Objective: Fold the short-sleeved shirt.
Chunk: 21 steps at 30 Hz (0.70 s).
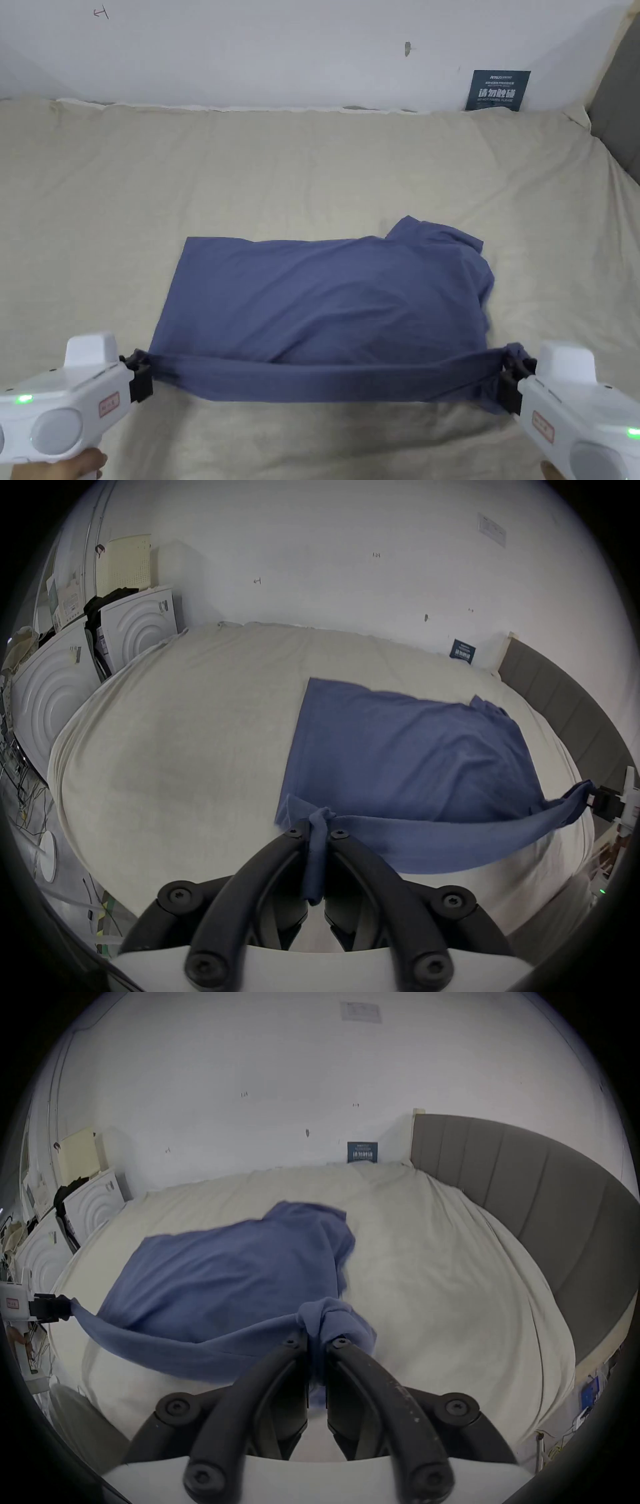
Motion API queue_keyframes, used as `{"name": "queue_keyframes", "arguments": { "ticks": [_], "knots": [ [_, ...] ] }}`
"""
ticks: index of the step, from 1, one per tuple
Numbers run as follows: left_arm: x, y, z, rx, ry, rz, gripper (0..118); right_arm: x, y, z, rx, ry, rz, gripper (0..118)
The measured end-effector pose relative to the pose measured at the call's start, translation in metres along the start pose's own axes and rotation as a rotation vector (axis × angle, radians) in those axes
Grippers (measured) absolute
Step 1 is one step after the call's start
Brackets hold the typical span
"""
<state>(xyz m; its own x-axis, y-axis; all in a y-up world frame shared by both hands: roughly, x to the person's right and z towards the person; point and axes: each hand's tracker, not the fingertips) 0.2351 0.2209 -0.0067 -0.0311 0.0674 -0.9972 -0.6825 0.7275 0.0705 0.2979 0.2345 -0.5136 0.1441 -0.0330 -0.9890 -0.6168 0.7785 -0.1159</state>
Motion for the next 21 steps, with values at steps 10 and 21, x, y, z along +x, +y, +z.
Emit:
{"name": "queue_keyframes", "arguments": {
  "ticks": [10, 21],
  "knots": [
    [0.014, 0.059, -0.104, -0.084, 0.038, 0.017, 7, -0.005, 0.047, -0.110, -0.109, -0.030, -0.043, 10],
    [0.024, 0.061, -0.162, -0.248, 0.089, -0.046, 7, -0.004, 0.036, -0.197, -0.285, -0.092, -0.041, 12]
  ]
}}
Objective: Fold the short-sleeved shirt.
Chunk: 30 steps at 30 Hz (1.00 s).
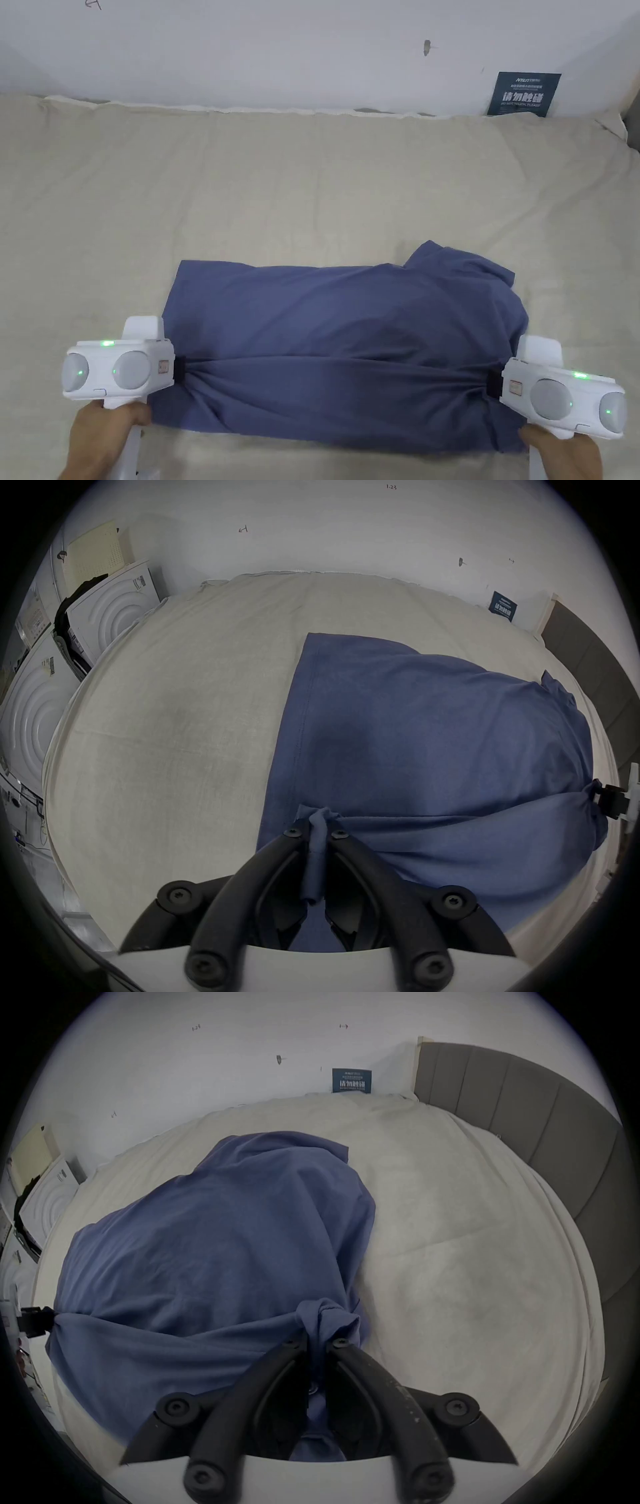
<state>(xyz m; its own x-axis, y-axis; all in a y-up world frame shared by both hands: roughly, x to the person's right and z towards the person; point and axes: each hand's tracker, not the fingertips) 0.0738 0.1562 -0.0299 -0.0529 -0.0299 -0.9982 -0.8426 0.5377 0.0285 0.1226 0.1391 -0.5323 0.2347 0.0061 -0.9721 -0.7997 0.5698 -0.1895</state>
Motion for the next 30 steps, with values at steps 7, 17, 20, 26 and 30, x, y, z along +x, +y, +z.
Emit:
{"name": "queue_keyframes", "arguments": {
  "ticks": [7, 17, 20, 26, 30],
  "knots": [
    [-0.003, 0.002, 0.065, 0.184, -0.073, 0.076, 114, -0.007, 0.003, 0.061, 0.190, 0.035, 0.013, 81],
    [0.020, -0.032, 0.214, 0.668, -0.094, 0.028, 113, -0.014, -0.027, 0.236, 0.629, 0.041, 0.045, 92],
    [0.027, -0.049, 0.236, 0.755, -0.045, 0.012, 110, -0.016, -0.046, 0.267, 0.702, 0.015, 0.055, 91],
    [0.033, -0.082, 0.254, 0.795, -0.063, 0.002, 31, -0.015, -0.077, 0.300, 0.765, -0.017, 0.092, 44],
    [0.037, -0.091, 0.250, 0.753, -0.100, -0.019, 0, -0.013, -0.084, 0.303, 0.771, -0.013, 0.118, 2]
  ]
}}
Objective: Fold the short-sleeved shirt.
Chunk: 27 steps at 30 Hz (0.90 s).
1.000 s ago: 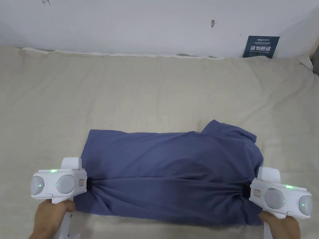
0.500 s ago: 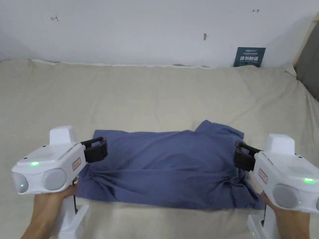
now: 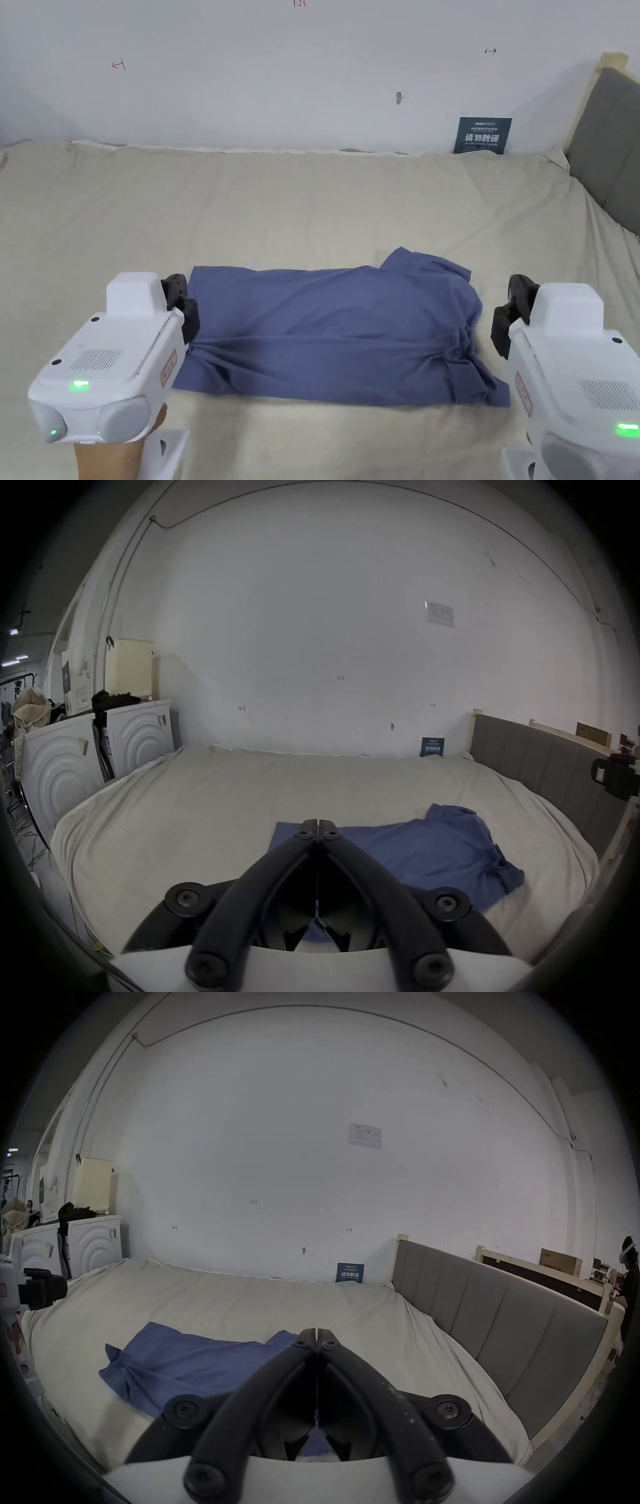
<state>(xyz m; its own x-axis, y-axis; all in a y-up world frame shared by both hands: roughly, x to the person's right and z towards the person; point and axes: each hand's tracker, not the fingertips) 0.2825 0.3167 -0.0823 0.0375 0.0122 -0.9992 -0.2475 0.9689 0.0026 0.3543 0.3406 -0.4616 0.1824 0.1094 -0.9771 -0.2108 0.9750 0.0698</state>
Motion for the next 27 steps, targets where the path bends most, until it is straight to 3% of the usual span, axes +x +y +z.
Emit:
{"name": "queue_keyframes", "arguments": {
  "ticks": [8, 13, 19, 20, 22, 23, 24, 27],
  "knots": [
    [-0.009, -0.001, -0.019, -0.099, -0.010, -0.004, 0, 0.001, -0.002, -0.007, -0.020, 0.001, -0.017, 2],
    [-0.030, -0.009, -0.060, -0.301, -0.011, -0.023, 0, 0.003, -0.006, -0.020, -0.046, 0.003, -0.022, 2],
    [-0.062, -0.040, -0.123, -0.548, 0.003, 0.052, 4, 0.001, -0.014, -0.042, -0.088, -0.002, -0.023, 2],
    [-0.067, -0.046, -0.132, -0.562, 0.017, 0.066, 14, 0.001, -0.016, -0.045, -0.097, -0.002, -0.023, 2],
    [-0.075, -0.057, -0.149, -0.636, 0.035, 0.081, 66, 0.002, -0.020, -0.054, -0.119, -0.006, -0.021, 2],
    [-0.078, -0.063, -0.156, -0.657, 0.042, 0.098, 84, 0.001, -0.022, -0.057, -0.130, -0.006, -0.021, 2],
    [-0.082, -0.069, -0.164, -0.684, 0.043, 0.110, 95, 0.001, -0.025, -0.062, -0.141, -0.007, -0.021, 2],
    [-0.085, -0.088, -0.177, -0.735, 0.084, 0.116, 99, 0.002, -0.032, -0.073, -0.171, -0.012, -0.024, 2]
  ]
}}
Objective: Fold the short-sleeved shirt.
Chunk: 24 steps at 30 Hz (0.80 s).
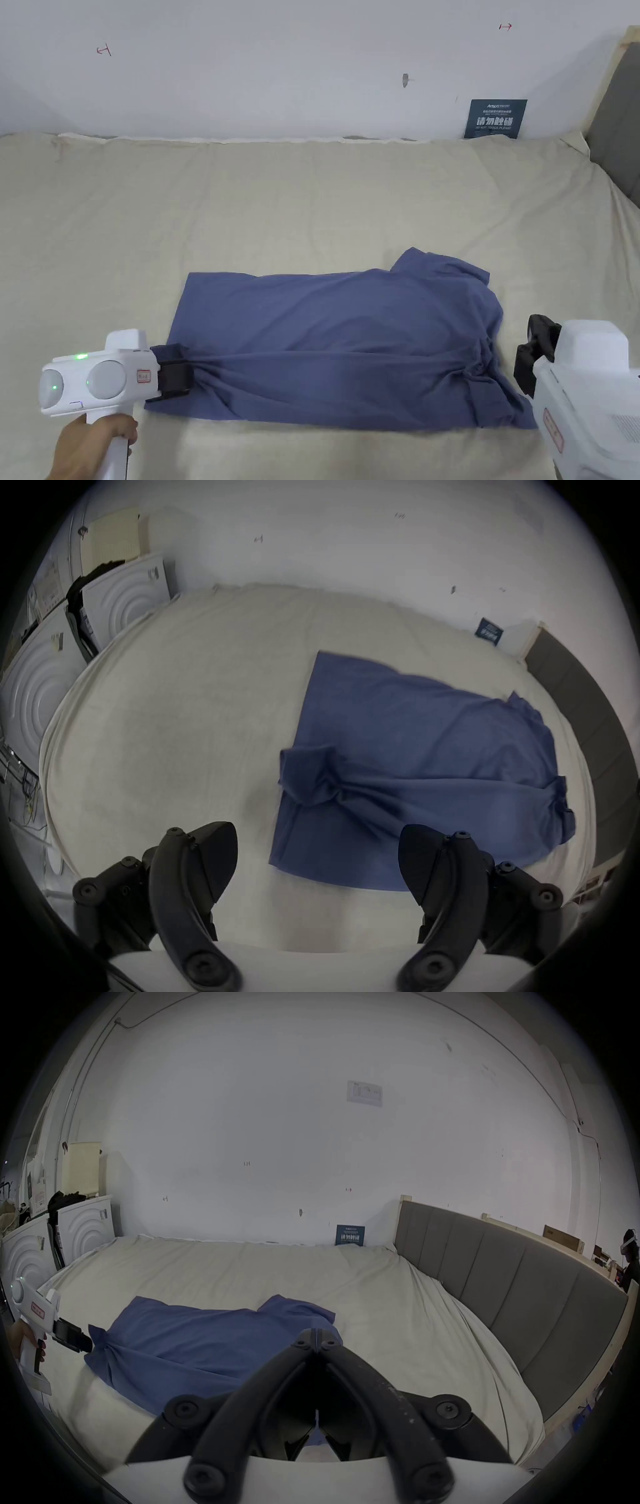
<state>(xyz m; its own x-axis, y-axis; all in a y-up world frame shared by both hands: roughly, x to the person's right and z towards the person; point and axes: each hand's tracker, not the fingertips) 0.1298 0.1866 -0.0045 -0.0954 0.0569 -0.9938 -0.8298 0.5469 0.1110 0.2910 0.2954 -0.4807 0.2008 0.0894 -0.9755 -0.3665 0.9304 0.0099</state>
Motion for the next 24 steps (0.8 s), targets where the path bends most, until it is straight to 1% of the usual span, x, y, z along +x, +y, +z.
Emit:
{"name": "queue_keyframes", "arguments": {
  "ticks": [3, 4, 5, 6, 8, 9, 10, 11, 12, 14, 16, 18, 19, 20, 21, 22, 23, 24],
  "knots": [
    [0.000, -0.008, -0.021, -0.067, 0.022, -0.011, 97, 0.002, -0.006, -0.014, -0.040, -0.005, -0.012, 2],
    [0.001, -0.011, -0.026, -0.084, 0.015, -0.013, 91, 0.003, -0.009, -0.018, -0.055, -0.006, -0.017, 2],
    [0.001, -0.015, -0.030, -0.084, 0.002, -0.016, 78, 0.005, -0.012, -0.022, -0.066, -0.008, -0.024, 2],
    [0.002, -0.019, -0.034, -0.095, -0.011, -0.024, 55, 0.006, -0.016, -0.027, -0.085, -0.011, -0.030, 2],
    [0.008, -0.023, -0.029, -0.050, 0.017, -0.043, 52, 0.009, -0.023, -0.035, -0.137, -0.012, -0.050, 2],
    [0.010, -0.022, -0.027, -0.058, 0.013, -0.047, 39, 0.011, -0.029, -0.041, -0.167, -0.014, -0.066, 3],
    [0.011, -0.023, -0.023, -0.048, -0.001, -0.049, 21, 0.013, -0.034, -0.048, -0.202, -0.018, -0.081, 3],
    [0.011, -0.023, -0.022, -0.038, -0.028, -0.044, 9, 0.015, -0.039, -0.056, -0.240, -0.023, -0.087, 4],
    [0.012, -0.021, -0.020, -0.035, -0.061, -0.019, 9, 0.017, -0.045, -0.065, -0.301, -0.023, -0.092, 13],
    [0.011, -0.020, -0.017, -0.019, -0.043, -0.012, 8, 0.021, -0.060, -0.083, -0.372, -0.012, -0.129, 33],
    [0.009, -0.017, -0.007, 0.017, -0.058, -0.003, 8, 0.022, -0.074, -0.104, -0.464, -0.005, -0.141, 69],
    [0.008, -0.014, 0.000, 0.031, -0.080, 0.003, 8, 0.022, -0.087, -0.124, -0.544, 0.008, -0.148, 101],
    [0.007, -0.013, 0.004, 0.035, -0.083, 0.003, 8, 0.020, -0.095, -0.134, -0.572, 0.018, -0.159, 107],
    [0.007, -0.012, 0.005, 0.041, -0.084, 0.005, 8, 0.020, -0.098, -0.138, -0.588, 0.024, -0.161, 106],
    [0.006, -0.012, 0.007, 0.046, -0.087, 0.009, 8, 0.018, -0.104, -0.144, -0.599, 0.023, -0.171, 101],
    [0.006, -0.012, 0.008, 0.048, -0.090, 0.012, 8, 0.016, -0.108, -0.150, -0.621, 0.021, -0.163, 92],
    [0.005, -0.011, 0.009, 0.046, -0.092, 0.016, 8, 0.015, -0.111, -0.154, -0.642, 0.022, -0.158, 78],
    [0.004, -0.012, 0.010, 0.045, -0.093, 0.019, 8, 0.019, -0.118, -0.159, -0.646, 0.035, -0.164, 58]
  ]
}}
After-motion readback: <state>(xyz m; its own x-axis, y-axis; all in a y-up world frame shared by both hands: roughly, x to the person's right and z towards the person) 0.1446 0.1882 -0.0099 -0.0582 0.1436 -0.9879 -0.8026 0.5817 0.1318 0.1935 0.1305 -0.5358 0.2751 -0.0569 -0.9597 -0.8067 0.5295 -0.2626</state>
